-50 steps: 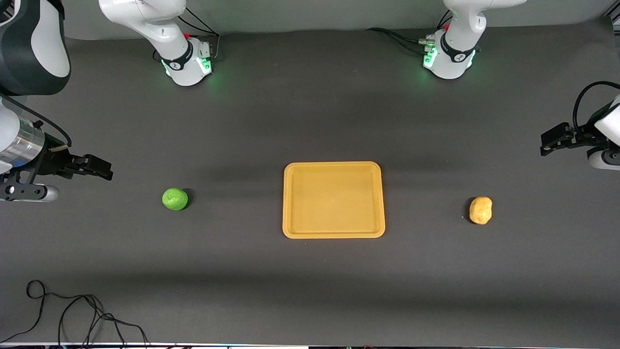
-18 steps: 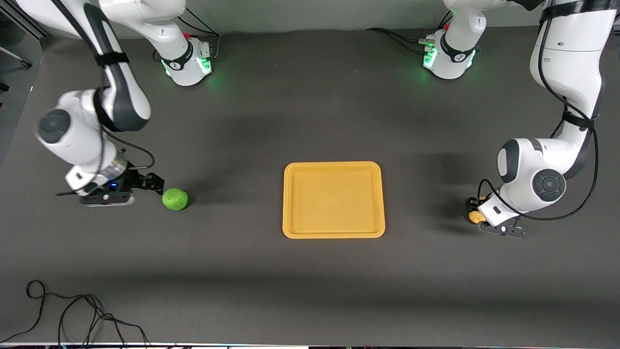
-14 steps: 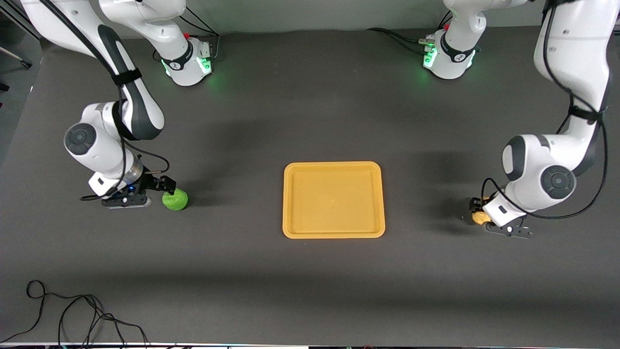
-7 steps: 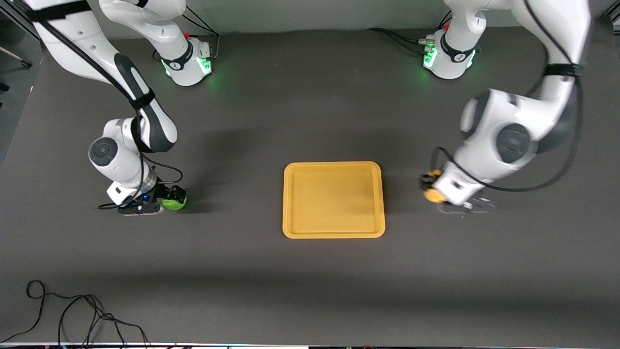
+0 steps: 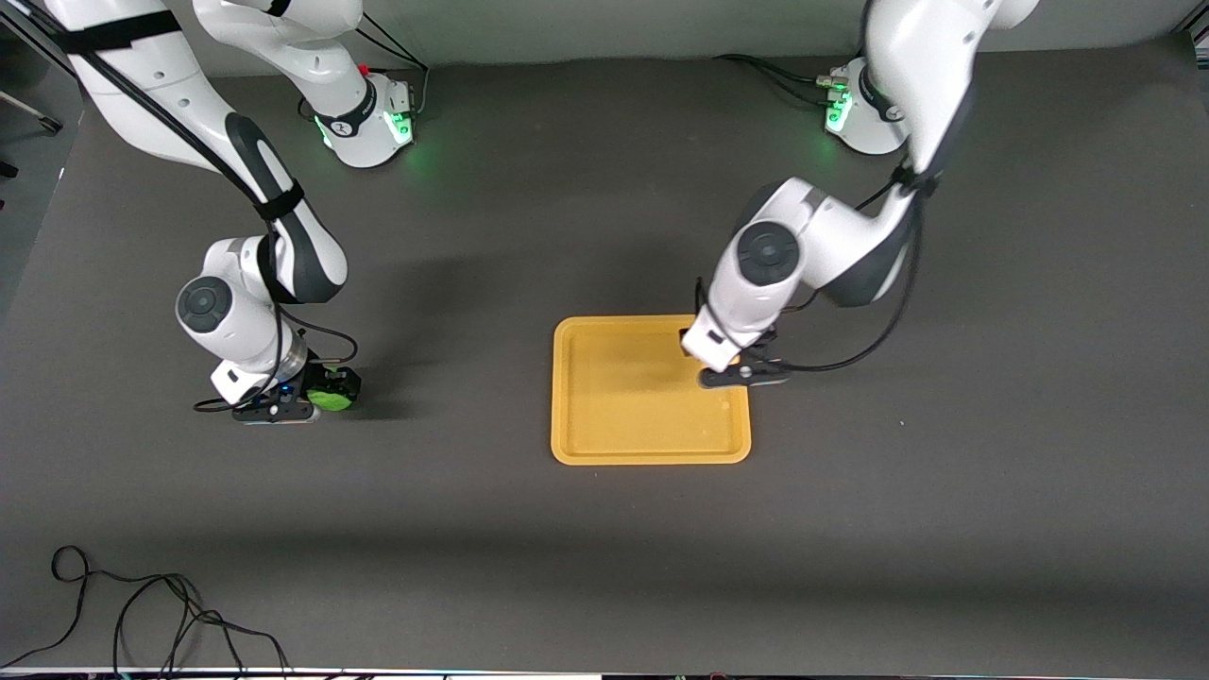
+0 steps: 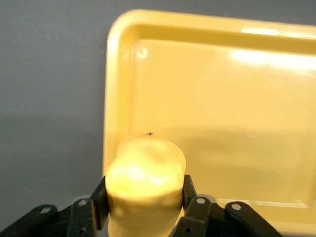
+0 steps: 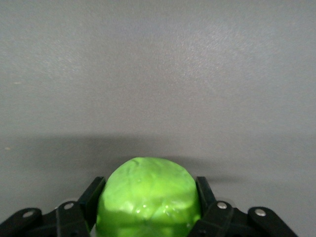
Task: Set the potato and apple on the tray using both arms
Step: 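Carry the potato onto the tray with the left gripper while the right grasps apple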
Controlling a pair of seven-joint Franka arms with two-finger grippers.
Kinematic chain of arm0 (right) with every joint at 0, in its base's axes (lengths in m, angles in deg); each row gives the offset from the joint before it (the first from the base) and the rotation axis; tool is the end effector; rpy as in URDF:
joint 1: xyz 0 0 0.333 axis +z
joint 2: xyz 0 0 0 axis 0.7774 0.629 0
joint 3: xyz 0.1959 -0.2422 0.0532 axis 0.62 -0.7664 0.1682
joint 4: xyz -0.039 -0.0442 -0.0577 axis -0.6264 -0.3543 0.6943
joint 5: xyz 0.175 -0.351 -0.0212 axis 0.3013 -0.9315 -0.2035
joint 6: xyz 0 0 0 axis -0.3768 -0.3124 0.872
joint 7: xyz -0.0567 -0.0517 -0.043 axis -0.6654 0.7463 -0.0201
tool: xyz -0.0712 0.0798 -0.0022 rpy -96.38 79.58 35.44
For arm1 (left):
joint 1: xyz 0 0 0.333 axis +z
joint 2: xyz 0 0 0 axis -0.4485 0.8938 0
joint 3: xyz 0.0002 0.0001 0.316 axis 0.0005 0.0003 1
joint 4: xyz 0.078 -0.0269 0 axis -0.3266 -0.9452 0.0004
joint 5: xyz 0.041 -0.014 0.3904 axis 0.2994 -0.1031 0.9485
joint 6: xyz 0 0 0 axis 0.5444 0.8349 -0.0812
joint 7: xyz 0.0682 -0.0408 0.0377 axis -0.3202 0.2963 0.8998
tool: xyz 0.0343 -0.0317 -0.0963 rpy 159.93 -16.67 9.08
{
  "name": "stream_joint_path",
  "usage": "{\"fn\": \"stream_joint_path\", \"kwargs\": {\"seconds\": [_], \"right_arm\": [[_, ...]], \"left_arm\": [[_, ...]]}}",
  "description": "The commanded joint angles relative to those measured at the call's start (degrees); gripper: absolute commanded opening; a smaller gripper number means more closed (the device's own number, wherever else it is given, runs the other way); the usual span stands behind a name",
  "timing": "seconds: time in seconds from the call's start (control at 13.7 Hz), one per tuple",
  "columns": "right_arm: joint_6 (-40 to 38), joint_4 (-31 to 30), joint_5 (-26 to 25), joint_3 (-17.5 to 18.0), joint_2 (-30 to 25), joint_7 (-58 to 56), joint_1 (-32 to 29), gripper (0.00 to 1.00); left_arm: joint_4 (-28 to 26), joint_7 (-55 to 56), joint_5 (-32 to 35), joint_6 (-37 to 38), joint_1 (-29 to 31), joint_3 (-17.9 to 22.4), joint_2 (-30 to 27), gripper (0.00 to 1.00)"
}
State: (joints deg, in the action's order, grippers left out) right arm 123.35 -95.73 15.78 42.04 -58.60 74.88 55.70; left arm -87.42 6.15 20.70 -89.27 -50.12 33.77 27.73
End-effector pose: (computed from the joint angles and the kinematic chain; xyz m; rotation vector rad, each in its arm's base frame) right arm 0.5629 0.0195 0.2148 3.1075 0.0018 0.0813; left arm 0.5294 -0.3633 0.2664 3.1240 0.1691 -0.0264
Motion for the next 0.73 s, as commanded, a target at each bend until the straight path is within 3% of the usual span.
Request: {"fn": "stream_joint_path", "kwargs": {"seconds": [0.0,0.15,0.44,0.66], "right_arm": [[-14.60,5.42,-0.01,0.28,-5.36,-1.60,-0.11,0.42],[-22.89,8.77,0.08,0.89,-8.43,-0.82,-0.02,0.39],[-28.45,12.82,0.17,2.03,-10.82,0.76,-0.02,0.39],[-28.55,14.32,0.08,5.89,-10.29,7.43,-0.11,0.39]], "left_arm": [[1.71,1.91,2.34,-2.10,-0.61,1.13,3.16,0.44],[1.97,1.83,2.43,-3.07,-0.61,1.13,4.13,0.46],[2.06,1.83,4.01,-4.22,-0.61,1.31,5.45,0.54],[2.76,1.39,4.45,-4.13,-0.35,1.39,5.98,1.00]]}}
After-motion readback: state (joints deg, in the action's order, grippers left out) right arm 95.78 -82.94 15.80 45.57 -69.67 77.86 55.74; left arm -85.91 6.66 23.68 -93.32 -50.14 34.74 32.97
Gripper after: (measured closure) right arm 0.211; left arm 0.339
